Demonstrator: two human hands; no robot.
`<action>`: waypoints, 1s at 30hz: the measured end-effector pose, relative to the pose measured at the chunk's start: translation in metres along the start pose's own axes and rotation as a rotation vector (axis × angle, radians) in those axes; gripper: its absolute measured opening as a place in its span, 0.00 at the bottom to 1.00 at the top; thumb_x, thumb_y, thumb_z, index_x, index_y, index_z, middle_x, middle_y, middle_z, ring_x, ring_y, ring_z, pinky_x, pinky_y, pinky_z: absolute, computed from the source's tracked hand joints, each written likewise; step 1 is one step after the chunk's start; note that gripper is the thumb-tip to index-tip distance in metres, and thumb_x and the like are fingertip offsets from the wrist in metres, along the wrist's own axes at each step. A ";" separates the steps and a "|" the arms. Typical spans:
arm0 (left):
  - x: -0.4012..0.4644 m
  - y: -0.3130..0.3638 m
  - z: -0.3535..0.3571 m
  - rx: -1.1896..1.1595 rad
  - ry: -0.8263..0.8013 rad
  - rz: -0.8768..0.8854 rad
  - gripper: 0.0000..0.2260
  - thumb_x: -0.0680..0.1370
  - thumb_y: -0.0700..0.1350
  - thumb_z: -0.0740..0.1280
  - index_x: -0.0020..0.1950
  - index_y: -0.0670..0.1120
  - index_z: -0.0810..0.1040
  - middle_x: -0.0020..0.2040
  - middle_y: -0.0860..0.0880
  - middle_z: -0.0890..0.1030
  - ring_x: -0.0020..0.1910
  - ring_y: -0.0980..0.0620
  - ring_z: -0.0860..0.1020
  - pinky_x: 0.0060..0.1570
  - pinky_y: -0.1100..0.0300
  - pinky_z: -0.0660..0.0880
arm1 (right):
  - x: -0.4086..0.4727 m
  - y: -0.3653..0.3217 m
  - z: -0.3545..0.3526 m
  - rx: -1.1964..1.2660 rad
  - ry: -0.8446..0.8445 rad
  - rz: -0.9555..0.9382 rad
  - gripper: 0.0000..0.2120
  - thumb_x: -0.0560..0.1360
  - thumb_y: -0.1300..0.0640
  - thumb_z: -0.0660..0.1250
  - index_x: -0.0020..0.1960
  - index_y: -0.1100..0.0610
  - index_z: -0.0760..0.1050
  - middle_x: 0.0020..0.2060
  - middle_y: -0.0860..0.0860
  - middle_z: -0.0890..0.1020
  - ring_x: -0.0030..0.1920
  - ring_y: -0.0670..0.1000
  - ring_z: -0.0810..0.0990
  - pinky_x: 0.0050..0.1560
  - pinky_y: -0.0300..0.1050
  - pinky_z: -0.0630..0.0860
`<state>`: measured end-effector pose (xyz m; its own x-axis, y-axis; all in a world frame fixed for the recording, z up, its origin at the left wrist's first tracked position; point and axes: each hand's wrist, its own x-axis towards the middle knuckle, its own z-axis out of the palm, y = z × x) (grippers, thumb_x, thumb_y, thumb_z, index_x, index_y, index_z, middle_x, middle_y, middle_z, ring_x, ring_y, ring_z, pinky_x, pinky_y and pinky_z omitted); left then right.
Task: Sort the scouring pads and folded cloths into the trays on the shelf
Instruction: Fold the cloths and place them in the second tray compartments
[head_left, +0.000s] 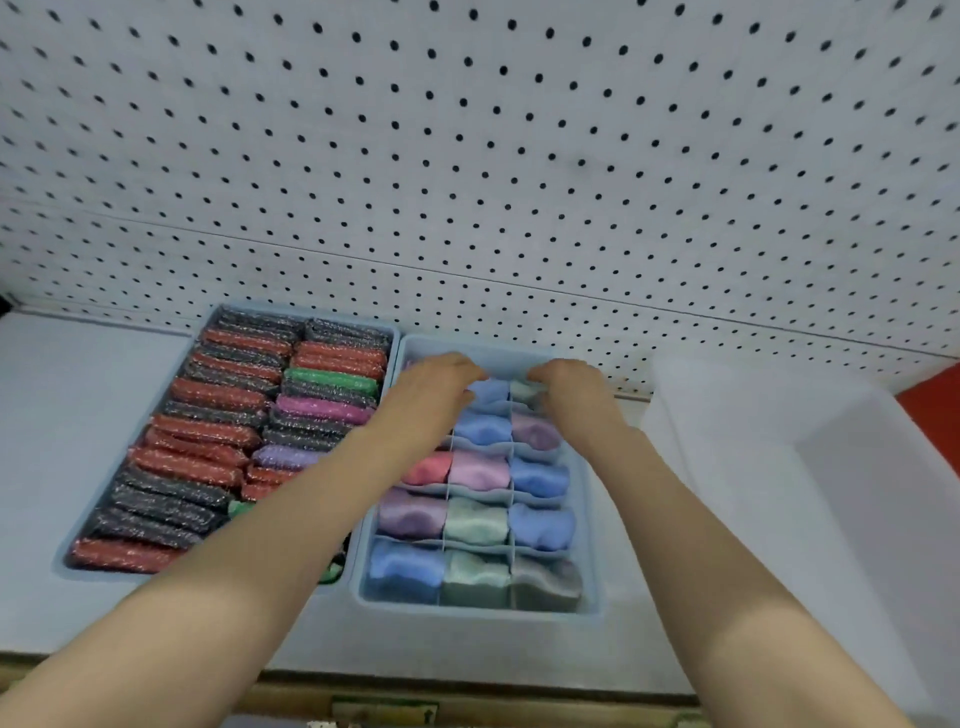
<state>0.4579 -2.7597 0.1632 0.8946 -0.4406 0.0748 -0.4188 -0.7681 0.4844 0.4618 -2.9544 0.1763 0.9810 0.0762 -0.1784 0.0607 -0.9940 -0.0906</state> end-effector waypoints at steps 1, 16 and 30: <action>0.014 -0.005 0.006 0.060 -0.051 0.007 0.15 0.78 0.37 0.65 0.65 0.43 0.77 0.62 0.44 0.78 0.61 0.42 0.76 0.58 0.52 0.72 | 0.007 -0.002 0.004 -0.055 -0.005 -0.037 0.10 0.71 0.64 0.67 0.52 0.58 0.78 0.50 0.58 0.82 0.54 0.60 0.79 0.46 0.45 0.69; 0.058 -0.023 0.022 0.116 -0.162 0.021 0.07 0.75 0.41 0.69 0.52 0.49 0.81 0.50 0.46 0.82 0.51 0.43 0.80 0.46 0.53 0.75 | 0.032 -0.001 0.014 -0.101 -0.009 -0.024 0.15 0.75 0.62 0.61 0.59 0.52 0.78 0.51 0.57 0.82 0.53 0.61 0.80 0.47 0.47 0.72; 0.044 -0.022 -0.012 0.703 -0.230 0.010 0.08 0.78 0.42 0.64 0.54 0.49 0.79 0.53 0.48 0.82 0.55 0.45 0.79 0.42 0.58 0.66 | 0.041 -0.033 0.028 0.074 0.033 -0.153 0.09 0.76 0.48 0.66 0.50 0.52 0.79 0.45 0.55 0.84 0.49 0.60 0.80 0.40 0.46 0.67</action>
<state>0.5082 -2.7565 0.1668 0.8675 -0.4757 -0.1455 -0.4965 -0.8461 -0.1940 0.4947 -2.9160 0.1447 0.9670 0.2219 -0.1250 0.1969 -0.9626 -0.1862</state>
